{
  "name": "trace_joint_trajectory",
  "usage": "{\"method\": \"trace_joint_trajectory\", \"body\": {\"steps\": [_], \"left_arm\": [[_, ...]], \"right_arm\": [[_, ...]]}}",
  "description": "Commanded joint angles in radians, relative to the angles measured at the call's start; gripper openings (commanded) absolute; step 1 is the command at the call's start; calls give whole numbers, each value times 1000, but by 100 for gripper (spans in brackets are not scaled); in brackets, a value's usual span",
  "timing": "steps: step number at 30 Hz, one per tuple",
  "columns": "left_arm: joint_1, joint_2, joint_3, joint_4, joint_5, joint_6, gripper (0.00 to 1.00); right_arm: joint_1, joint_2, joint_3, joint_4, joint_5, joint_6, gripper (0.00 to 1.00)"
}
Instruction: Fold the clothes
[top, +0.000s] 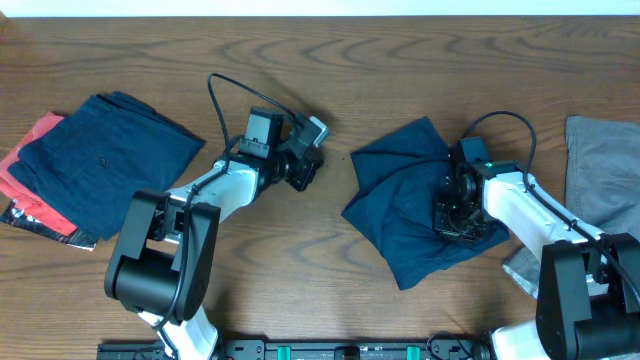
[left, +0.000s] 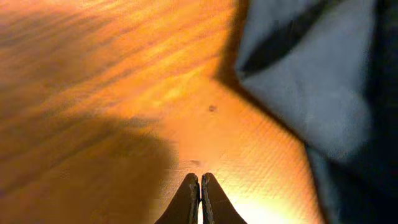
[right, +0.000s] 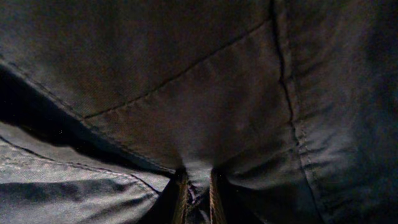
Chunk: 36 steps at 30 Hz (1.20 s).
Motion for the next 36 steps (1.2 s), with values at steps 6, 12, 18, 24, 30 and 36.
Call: {"method": "trace_joint_trajectory", "body": {"steps": [6,12,18,24,30,36], "left_arm": [[-18,-15,6,-208,412,143,38],[-24,-13,-5,-224,447,203,59],[-85,27,-11,-153,409,203,64],[-164,82,-11,-89,349,198,79],[-208,96,-11,-153,345,173,30],[-146,40,-11,-128,112,163,6]], "right_arm": [[-17,16,-31,2,49,17,14],[-17,16,-31,-4,49,17,13],[-16,16,-31,-10,49,17,13],[-16,16,-31,-26,49,17,13],[-17,16,-31,-26,50,17,13],[-17,16,-31,-34,106,17,13]]}}
